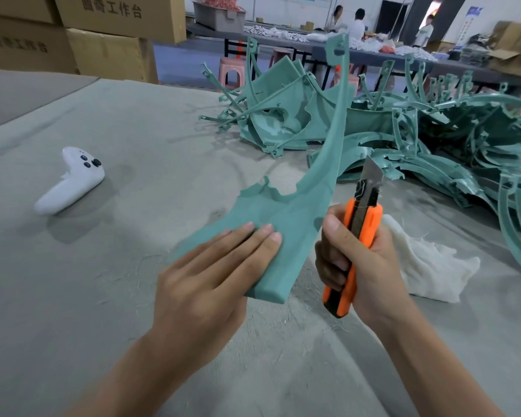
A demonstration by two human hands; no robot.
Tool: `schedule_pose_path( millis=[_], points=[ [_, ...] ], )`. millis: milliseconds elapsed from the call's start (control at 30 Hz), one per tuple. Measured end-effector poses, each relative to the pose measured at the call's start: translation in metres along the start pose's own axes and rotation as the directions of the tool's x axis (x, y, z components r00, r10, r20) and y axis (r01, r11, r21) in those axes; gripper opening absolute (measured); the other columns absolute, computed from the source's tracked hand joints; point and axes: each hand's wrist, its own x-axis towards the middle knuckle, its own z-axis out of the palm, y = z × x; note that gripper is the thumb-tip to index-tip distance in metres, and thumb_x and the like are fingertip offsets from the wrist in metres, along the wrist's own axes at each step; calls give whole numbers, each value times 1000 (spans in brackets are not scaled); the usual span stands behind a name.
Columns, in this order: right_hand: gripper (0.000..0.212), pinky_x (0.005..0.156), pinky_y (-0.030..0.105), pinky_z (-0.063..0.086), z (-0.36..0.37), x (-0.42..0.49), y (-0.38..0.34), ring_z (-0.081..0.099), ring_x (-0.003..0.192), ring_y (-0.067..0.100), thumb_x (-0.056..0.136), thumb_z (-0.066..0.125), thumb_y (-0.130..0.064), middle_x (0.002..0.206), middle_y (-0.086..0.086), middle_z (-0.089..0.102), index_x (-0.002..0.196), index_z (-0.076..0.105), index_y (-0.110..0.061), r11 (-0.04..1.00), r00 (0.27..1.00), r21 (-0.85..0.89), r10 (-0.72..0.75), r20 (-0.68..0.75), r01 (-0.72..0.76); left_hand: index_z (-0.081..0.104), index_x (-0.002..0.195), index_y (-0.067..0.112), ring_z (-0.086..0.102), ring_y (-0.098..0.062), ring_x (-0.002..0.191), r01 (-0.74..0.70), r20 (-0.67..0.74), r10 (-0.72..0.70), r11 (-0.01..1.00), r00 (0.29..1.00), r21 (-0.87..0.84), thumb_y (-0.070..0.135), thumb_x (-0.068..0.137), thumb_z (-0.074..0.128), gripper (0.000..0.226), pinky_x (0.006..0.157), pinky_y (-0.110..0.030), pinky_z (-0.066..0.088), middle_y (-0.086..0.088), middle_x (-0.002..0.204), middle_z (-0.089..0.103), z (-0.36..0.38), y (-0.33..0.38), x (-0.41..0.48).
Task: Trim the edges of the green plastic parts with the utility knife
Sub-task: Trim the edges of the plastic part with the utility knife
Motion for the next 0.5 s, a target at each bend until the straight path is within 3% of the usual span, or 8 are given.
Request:
schedule_pose_path(
  millis=[167,333,400,500],
  points=[
    [14,37,19,28,-1,-1,-3,29,36,11,83,63,-18,47,-4,32,71,60,-24,998,999,50,48,-19,-47,68,116,8,62,-15,115,27,23,-25,997,999,-66,-9,87,35,47,92,-37,53,0,120,66,3,-1,1],
    [21,39,18,30,5,-4,0,30,35,11,85,64,-15,44,-2,34,66,57,-21,999,997,-12,49,52,-48,60,125,9,58,-12,121,131,146,-101,969,984,-209,-9,62,65,66,97,-33,50,0,128,62,4,4,-1],
    [23,40,18,30,7,-5,2,32,36,11,87,63,-20,44,-2,37,65,61,-22,998,996,-48,38,74,-35,61,124,7,61,-5,113,170,148,-140,961,979,-218,-10,66,67,61,95,-18,48,3,122,64,6,7,-3],
    [34,41,23,29,10,-5,2,32,40,12,88,66,-44,47,-3,36,71,66,-14,975,997,-210,-70,27,74,67,116,5,52,6,84,281,100,-266,941,959,-186,-8,69,66,49,79,7,31,15,88,62,5,10,-1]
  ],
)
